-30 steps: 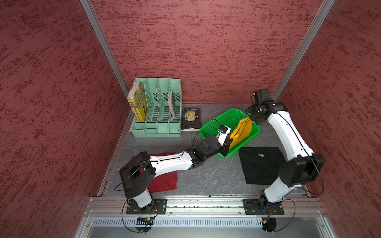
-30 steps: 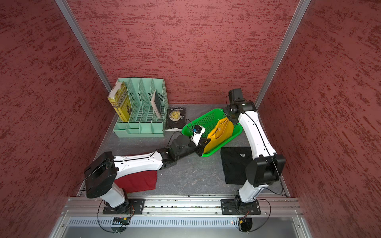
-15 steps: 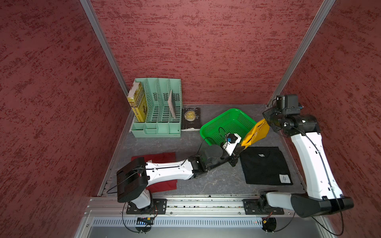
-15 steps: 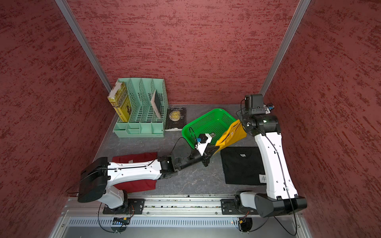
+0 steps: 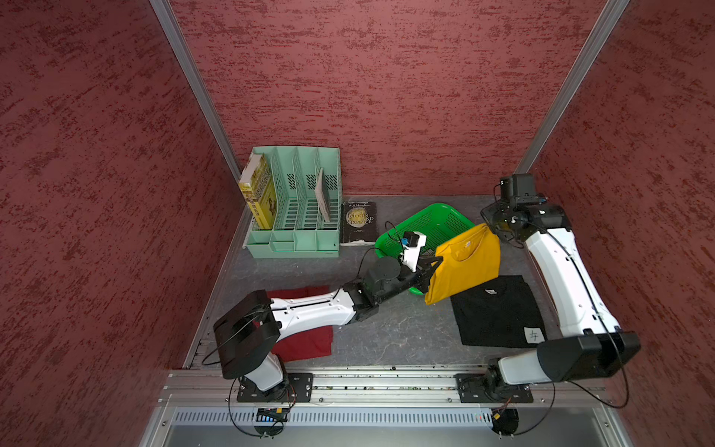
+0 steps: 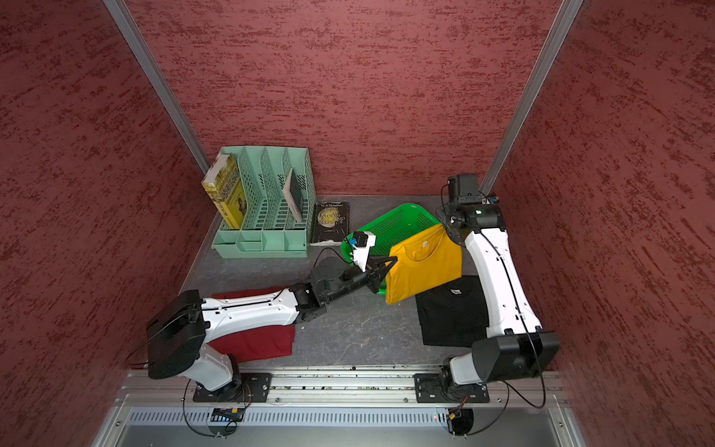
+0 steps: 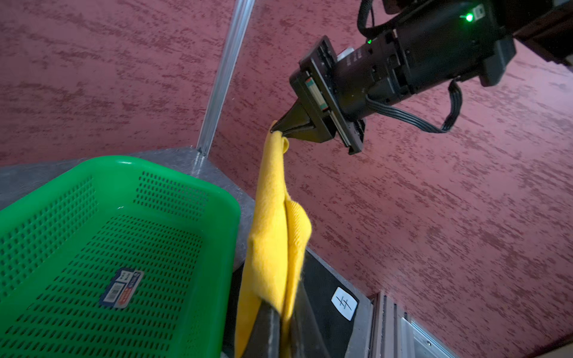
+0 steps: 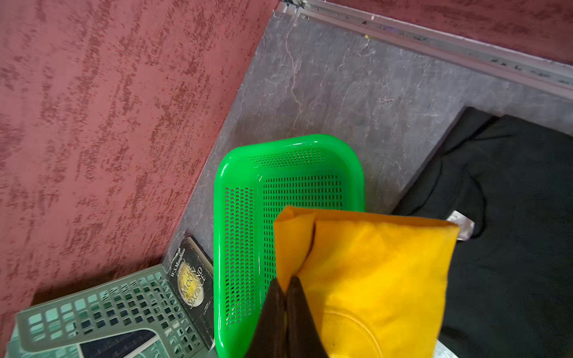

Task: Put the folded t-shirts into the basket
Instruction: Place the T-shirt in the bin.

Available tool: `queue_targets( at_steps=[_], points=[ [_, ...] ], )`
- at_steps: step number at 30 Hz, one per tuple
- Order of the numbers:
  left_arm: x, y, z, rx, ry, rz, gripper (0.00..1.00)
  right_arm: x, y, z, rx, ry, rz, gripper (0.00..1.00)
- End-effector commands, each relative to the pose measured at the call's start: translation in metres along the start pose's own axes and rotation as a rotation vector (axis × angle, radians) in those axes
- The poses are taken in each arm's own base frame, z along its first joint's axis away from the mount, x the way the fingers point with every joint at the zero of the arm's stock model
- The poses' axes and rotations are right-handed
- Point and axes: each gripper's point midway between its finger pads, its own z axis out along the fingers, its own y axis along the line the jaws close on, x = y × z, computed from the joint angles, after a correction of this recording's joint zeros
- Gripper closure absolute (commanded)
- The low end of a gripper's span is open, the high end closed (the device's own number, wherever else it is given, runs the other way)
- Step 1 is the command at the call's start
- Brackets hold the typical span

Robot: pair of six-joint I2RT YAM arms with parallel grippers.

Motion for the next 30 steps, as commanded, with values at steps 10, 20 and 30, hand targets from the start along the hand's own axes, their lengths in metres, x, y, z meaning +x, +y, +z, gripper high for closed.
queue_targets(
  at_steps=[10,20,30],
  points=[
    [0.055,0.112,0.024,-0.205,0.067,-0.113,1.00,0.029,0.060,0.116,0.032,0.107,-0.053,1.00],
    [0.097,0.163,0.025,-0.326,0.112,-0.186,1.00,0.058,0.058,0.179,0.115,0.149,-0.095,1.00],
    [0.118,0.201,0.021,-0.492,0.154,-0.212,1.00,0.087,0.056,0.225,0.143,0.211,-0.100,1.00]
  ],
)
